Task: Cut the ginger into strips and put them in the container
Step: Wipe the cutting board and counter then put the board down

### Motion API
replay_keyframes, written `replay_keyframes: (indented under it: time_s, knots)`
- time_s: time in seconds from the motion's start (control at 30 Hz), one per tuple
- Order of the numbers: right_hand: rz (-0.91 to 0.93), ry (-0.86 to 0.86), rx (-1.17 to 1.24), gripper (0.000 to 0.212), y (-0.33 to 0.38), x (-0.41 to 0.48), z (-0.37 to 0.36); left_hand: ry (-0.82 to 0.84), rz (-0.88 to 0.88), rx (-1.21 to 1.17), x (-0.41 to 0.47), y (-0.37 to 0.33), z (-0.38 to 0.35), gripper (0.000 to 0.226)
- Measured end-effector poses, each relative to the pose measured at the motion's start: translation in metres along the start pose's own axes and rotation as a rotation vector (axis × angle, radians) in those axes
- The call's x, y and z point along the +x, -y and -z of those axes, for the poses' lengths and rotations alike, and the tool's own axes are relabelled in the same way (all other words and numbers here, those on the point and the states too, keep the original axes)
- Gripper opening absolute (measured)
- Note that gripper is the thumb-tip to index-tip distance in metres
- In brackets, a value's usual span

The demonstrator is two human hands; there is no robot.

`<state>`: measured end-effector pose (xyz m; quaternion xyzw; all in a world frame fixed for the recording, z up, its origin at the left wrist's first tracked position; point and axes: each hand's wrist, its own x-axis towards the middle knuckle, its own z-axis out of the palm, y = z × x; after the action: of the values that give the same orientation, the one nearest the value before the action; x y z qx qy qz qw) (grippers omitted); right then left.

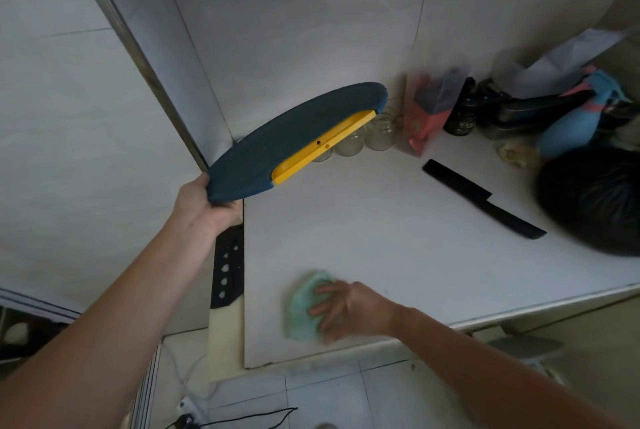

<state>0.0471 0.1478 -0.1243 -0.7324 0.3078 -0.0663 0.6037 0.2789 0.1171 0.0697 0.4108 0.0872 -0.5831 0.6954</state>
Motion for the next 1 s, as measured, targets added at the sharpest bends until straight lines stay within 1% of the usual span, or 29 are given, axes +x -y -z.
replay_keyframes:
  time_s: [0.07, 0.13, 0.23, 0.27, 0.3, 0.33, 0.37, 0.4, 0.43, 0.47, 0.5, 0.53, 0.57, 0.6, 0.63, 0.67, 0.7, 0.73, 0.77, 0.83, 0.9, 1.0]
  knots:
    - [0.041, -0.081, -0.116, 0.029, -0.023, -0.029, 0.006, 0.014, -0.006, 0.020, -0.002, 0.002, 0.002, 0.019]
    - [0.030, -0.184, -0.196, 0.026, -0.036, -0.060, 0.011, 0.023, -0.012, 0.045, -0.001, 0.003, 0.006, 0.019]
    - [0.062, -0.390, -0.163, 0.031, -0.045, -0.104, 0.026, 0.023, -0.008, 0.078, 0.006, 0.005, 0.014, 0.019]
    - [0.033, -0.463, -0.134, 0.030, -0.042, -0.115, 0.034, 0.024, -0.004, 0.084, 0.007, 0.005, 0.015, 0.019]
    - [-0.062, -0.505, -0.086, 0.021, -0.040, -0.124, 0.041, 0.026, -0.002, 0.080, 0.007, 0.006, 0.017, 0.019]
    - [-0.120, -0.533, -0.063, 0.006, -0.039, -0.132, 0.047, 0.030, -0.003, 0.070, 0.007, 0.006, 0.018, 0.019]
    - [-0.155, -0.616, -0.050, 0.015, -0.034, -0.136, 0.050, 0.033, -0.005, 0.060, 0.007, 0.007, 0.019, 0.019]
    - [-0.171, -0.735, -0.049, 0.023, -0.026, -0.135, 0.050, 0.032, -0.006, 0.062, 0.006, 0.007, 0.021, 0.019]
    - [-0.144, -0.868, -0.034, 0.024, -0.017, -0.128, 0.046, 0.026, -0.006, 0.073, 0.007, 0.008, 0.022, 0.019]
    - [-0.074, -0.965, -0.031, 0.021, -0.004, -0.116, 0.038, 0.019, -0.009, 0.086, 0.008, 0.009, 0.025, 0.019]
    - [0.001, -1.022, -0.064, 0.018, 0.010, -0.100, 0.027, 0.015, -0.012, 0.099, 0.010, 0.010, 0.027, 0.019]
    - [0.066, -1.042, -0.134, 0.018, 0.019, -0.081, 0.013, 0.016, -0.012, 0.107, 0.011, 0.011, 0.030, 0.018]
    - [0.089, -1.005, -0.214, 0.023, 0.023, -0.062, -0.002, 0.021, -0.012, 0.114, 0.013, 0.012, 0.032, 0.018]
    - [0.079, -0.890, -0.298, 0.031, 0.027, -0.044, -0.019, 0.031, -0.014, 0.131, 0.015, 0.012, 0.034, 0.018]
    - [0.043, -0.734, -0.391, 0.040, 0.027, -0.030, -0.037, 0.042, -0.020, 0.159, 0.017, 0.013, 0.037, 0.020]
    - [0.016, -0.616, -0.520, 0.049, 0.023, -0.018, -0.054, 0.055, -0.025, 0.189, 0.018, 0.014, 0.039, 0.022]
    - [-0.006, -0.532, -0.647, 0.052, 0.015, -0.009, -0.068, 0.064, -0.031, 0.218, 0.019, 0.015, 0.042, 0.025]
    - [-0.048, -0.482, -0.739, 0.049, 0.010, -0.005, -0.076, 0.074, -0.034, 0.243, 0.021, 0.016, 0.045, 0.029]
    - [-0.100, -0.461, -0.796, 0.045, 0.006, -0.003, -0.081, 0.084, -0.035, 0.264, 0.022, 0.017, 0.047, 0.031]
    - [-0.218, -0.461, -0.799, 0.053, 0.004, -0.004, -0.079, 0.100, -0.025, 0.269, 0.023, 0.020, 0.051, 0.033]
    - [-0.327, -0.512, -0.797, 0.061, 0.003, -0.014, -0.064, 0.104, -0.009, 0.265, 0.022, 0.024, 0.052, 0.033]
    - [-0.403, -0.632, -0.754, 0.066, -0.014, -0.039, -0.032, 0.094, -0.005, 0.272, 0.024, 0.032, 0.052, 0.032]
